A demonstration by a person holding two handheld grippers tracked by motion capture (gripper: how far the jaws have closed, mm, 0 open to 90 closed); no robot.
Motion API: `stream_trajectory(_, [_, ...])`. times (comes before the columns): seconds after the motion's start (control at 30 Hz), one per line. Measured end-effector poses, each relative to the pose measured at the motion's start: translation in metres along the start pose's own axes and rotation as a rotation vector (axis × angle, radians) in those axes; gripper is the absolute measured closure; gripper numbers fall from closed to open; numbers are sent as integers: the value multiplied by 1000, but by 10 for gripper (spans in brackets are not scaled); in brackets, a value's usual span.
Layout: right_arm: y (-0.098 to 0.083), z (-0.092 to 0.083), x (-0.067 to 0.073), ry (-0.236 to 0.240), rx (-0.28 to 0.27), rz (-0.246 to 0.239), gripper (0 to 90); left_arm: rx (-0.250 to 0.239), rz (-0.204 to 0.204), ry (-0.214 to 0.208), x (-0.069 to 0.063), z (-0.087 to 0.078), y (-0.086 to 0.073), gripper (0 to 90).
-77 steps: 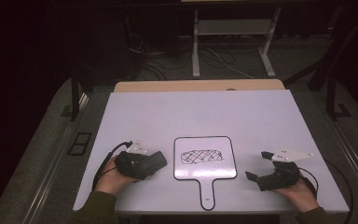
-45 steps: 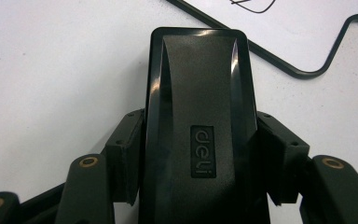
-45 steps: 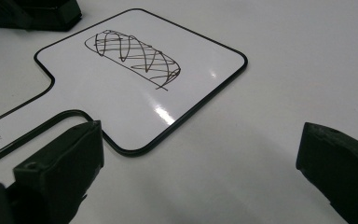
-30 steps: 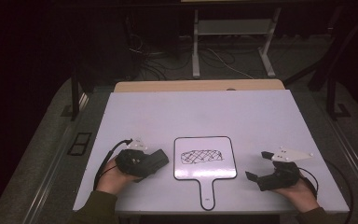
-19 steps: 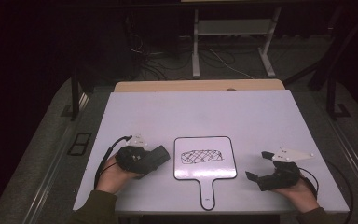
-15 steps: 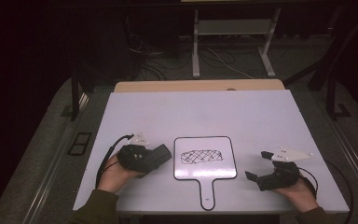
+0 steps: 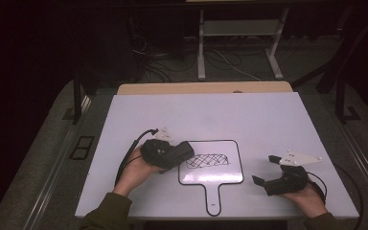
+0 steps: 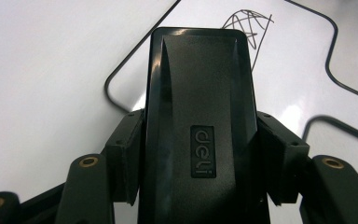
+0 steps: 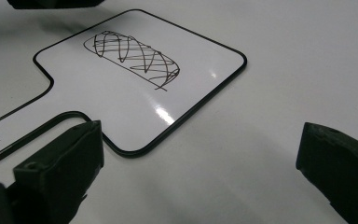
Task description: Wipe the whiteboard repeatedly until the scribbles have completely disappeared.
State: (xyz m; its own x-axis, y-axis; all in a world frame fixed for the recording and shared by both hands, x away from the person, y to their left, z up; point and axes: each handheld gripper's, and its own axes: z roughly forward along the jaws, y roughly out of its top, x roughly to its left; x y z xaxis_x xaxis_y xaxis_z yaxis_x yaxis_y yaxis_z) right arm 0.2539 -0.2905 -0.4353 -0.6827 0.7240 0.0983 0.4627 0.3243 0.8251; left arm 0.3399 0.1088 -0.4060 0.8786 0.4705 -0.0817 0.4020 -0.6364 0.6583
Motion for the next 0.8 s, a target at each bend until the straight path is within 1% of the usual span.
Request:
stream_trajectory(0.07, [0,0,0,0,2,-2,0,12,16,-15,-1,8,6,394])
stream_trajectory(0.1, [0,0,1,1,3,-2,0,14,26,-27,-2,16,12,394])
stream_trajectory(0.13, [0,0,1,1,3,-2,0,14,26,-27,-2,16,12,393])
stream_trajectory(0.17, [0,0,1,0,3,-1,0,17,35,-31,-2,20,14,394])
stream_trajectory(0.2, [0,0,1,-1,2,1,0,29,50,-43,-3,27,19,394])
stream_trajectory(0.23, [0,0,1,-1,2,1,0,29,50,-43,-3,27,19,394])
stream_trajectory(0.43, [-1,0,0,-1,0,1,0,53,80,-70,-8,46,27,394])
stream_trajectory(0.47, [-1,0,0,-1,0,2,0,52,75,-75,-9,49,28,394])
stream_trajectory(0.5, [-1,0,0,-1,0,1,0,58,85,-82,-9,52,29,393])
stream_trajectory(0.57, [-1,0,0,-1,0,2,0,63,94,-90,-10,56,31,393])
stream_trajectory(0.6, [-1,-1,0,-1,-1,0,0,72,106,-91,-10,58,32,393])
stream_trajectory(0.63, [-1,-1,0,0,-1,1,0,66,103,-93,-11,60,33,394])
stream_trajectory(0.67, [-1,-1,0,-2,-3,2,0,76,114,-94,-10,61,33,393])
stream_trajectory(0.77, [-1,-1,-1,-2,-2,3,0,68,113,-98,-10,66,34,394])
stream_trajectory(0.8, [-1,-1,-1,-2,-3,3,0,79,125,-96,-10,66,34,393])
